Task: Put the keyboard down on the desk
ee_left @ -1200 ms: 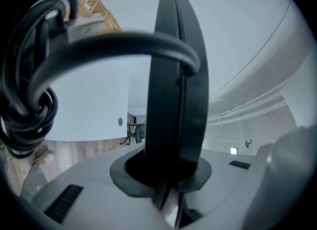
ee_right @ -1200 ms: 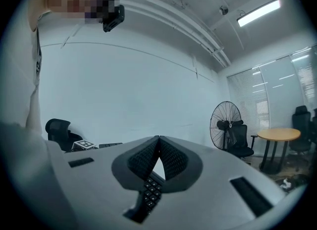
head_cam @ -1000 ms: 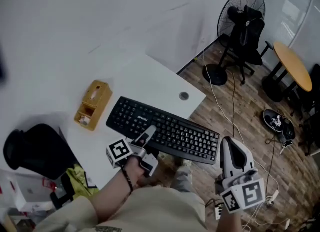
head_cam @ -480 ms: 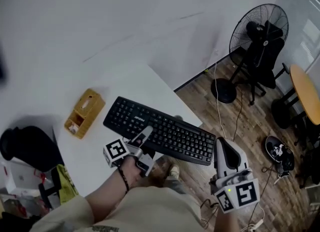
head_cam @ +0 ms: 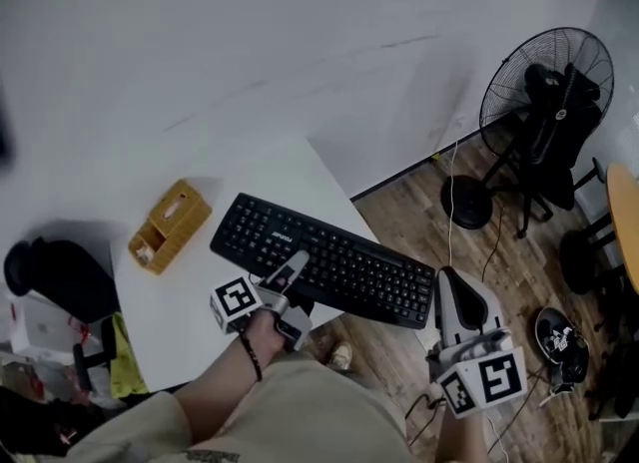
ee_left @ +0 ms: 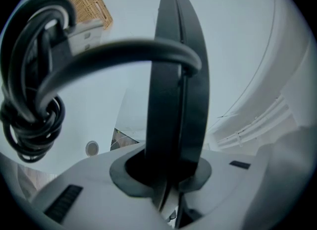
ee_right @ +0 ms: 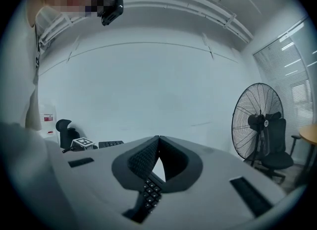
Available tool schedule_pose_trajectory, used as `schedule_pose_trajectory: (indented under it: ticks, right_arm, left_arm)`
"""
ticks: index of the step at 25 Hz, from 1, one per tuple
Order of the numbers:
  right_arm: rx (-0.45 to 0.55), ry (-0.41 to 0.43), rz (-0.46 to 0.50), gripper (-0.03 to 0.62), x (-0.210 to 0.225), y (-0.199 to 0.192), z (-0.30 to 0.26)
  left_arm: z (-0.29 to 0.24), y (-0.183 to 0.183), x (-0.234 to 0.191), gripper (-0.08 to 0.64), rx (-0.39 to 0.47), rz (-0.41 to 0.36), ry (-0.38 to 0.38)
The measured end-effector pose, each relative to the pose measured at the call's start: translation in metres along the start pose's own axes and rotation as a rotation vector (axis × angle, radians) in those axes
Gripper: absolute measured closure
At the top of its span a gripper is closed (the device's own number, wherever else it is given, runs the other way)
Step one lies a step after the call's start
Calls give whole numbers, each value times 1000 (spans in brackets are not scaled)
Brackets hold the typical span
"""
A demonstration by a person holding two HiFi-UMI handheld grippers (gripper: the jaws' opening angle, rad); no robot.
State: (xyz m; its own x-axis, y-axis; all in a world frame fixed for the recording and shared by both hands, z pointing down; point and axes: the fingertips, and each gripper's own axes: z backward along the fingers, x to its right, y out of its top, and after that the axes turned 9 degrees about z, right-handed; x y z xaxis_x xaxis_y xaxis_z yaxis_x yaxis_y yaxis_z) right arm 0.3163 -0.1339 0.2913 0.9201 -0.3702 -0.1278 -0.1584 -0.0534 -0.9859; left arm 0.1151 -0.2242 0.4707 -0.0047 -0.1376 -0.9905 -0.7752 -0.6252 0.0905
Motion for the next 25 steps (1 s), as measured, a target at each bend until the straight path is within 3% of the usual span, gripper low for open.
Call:
schedule_pose_trajectory:
  ticks: [10, 19, 25]
  right_arm:
    - [-17, 42, -39, 568, -8, -6, -36]
    - [-66, 82, -68, 568, -25, -16, -73]
    - [-38, 123, -50, 568, -40, -2, -108]
  left_arm:
    - [6, 31, -18, 472, 33, -12, 98]
    - [-2, 77, -29, 472, 108, 53, 115]
    - [-20, 111, -31, 472, 140, 53, 108]
